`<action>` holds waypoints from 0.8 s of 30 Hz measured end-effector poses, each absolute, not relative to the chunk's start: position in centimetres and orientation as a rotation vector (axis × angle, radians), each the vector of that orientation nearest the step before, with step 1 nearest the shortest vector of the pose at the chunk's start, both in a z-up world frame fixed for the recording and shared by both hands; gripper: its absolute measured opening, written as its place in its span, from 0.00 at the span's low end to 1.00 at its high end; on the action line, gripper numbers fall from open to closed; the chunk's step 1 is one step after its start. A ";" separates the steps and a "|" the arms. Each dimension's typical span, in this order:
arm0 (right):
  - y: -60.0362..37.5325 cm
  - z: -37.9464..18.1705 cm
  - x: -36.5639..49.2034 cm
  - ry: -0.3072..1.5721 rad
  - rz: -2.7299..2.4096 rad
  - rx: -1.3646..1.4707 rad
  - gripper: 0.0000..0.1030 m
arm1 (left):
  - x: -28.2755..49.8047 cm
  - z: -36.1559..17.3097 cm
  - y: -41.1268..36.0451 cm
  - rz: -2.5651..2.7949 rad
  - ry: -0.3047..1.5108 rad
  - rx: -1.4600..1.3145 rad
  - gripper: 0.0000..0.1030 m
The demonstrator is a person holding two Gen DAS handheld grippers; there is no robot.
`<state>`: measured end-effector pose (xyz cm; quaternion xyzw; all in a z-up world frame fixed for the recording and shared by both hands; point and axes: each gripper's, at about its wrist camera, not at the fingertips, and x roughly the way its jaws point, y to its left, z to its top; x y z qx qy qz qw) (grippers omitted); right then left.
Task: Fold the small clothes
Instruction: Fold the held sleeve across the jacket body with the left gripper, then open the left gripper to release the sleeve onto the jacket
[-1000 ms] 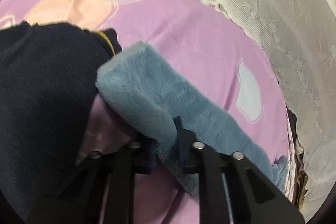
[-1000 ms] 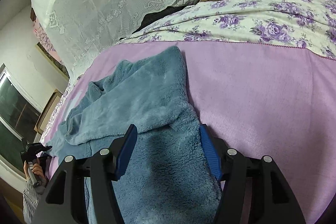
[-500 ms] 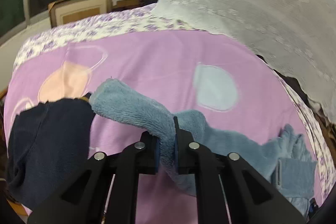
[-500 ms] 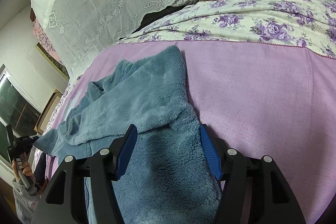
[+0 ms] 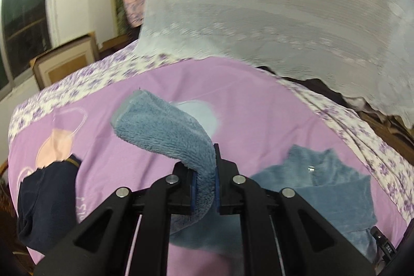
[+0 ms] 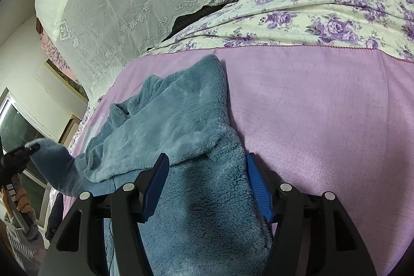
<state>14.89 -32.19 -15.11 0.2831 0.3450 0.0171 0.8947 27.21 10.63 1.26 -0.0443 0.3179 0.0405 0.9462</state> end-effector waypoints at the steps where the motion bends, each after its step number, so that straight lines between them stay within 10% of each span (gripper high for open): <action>1: -32.3 -15.1 14.9 0.715 0.038 0.593 0.61 | 27.2 1.6 9.1 0.067 0.641 -0.076 0.09; 24: -33.7 -15.7 14.9 0.704 0.077 0.725 0.61 | 25.3 -6.5 -17.0 -0.161 0.642 0.129 0.13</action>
